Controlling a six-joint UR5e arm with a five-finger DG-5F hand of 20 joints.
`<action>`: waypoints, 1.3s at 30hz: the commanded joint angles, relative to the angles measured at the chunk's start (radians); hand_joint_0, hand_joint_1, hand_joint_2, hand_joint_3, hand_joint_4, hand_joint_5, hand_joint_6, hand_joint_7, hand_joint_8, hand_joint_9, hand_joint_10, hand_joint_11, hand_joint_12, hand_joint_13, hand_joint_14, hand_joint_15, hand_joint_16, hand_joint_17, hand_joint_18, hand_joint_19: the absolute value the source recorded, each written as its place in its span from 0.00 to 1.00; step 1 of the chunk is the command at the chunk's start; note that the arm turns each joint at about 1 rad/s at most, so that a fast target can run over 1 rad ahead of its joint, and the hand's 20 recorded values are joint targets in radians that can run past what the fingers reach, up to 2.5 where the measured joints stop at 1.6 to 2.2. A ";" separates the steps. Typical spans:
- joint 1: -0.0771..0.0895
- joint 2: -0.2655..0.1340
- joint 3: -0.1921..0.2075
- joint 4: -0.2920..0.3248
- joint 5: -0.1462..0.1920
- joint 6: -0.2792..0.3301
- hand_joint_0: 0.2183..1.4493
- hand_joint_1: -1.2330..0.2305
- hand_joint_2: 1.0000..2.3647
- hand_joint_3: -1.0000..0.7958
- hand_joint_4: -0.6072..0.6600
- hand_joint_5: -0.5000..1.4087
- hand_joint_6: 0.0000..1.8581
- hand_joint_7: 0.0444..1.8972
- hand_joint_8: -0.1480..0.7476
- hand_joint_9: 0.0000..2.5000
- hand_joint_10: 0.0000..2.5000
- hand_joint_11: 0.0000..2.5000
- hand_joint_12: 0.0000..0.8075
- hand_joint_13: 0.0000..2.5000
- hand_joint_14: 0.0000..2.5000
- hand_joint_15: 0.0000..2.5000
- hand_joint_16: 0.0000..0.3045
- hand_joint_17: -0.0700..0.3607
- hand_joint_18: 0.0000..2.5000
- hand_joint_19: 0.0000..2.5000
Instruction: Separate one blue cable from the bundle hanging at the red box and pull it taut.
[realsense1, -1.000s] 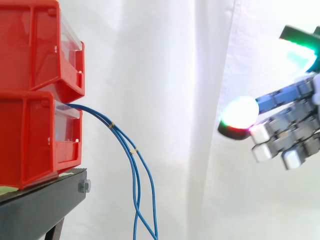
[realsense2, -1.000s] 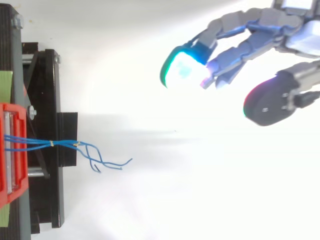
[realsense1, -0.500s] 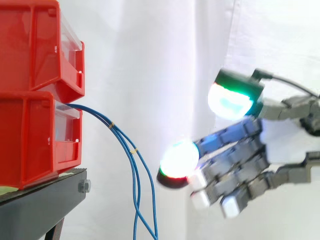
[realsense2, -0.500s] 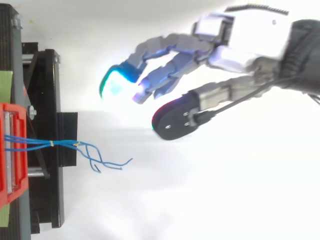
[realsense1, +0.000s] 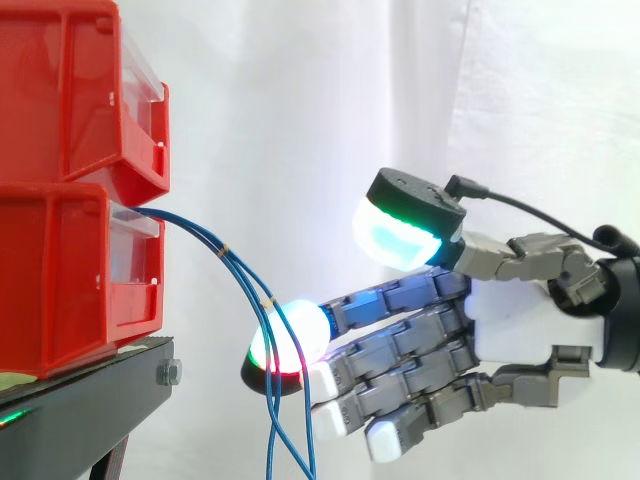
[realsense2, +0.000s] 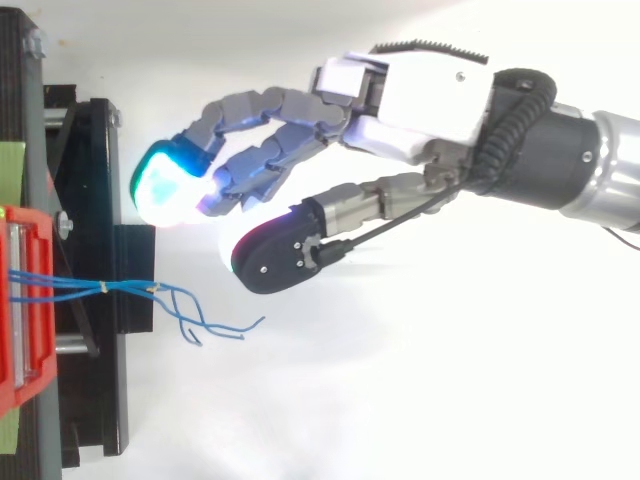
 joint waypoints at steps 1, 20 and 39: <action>0.001 -0.024 0.021 0.017 -0.003 0.007 0.31 0.43 0.00 0.28 0.71 0.16 0.27 0.39 0.54 0.30 0.01 0.16 0.47 0.30 0.00 0.13 0.15 0.41 0.31 0.18; 0.016 -0.058 0.039 0.109 -0.011 0.042 0.24 0.41 0.00 0.28 0.73 0.16 0.27 0.41 0.56 0.32 0.01 0.17 0.50 0.33 0.00 0.15 0.16 0.42 0.32 0.19; 0.030 -0.090 0.047 0.156 -0.020 0.104 0.33 0.36 0.00 0.28 0.73 0.16 0.27 0.42 0.54 0.33 0.00 0.18 0.47 0.35 0.01 0.16 0.14 0.39 0.32 0.19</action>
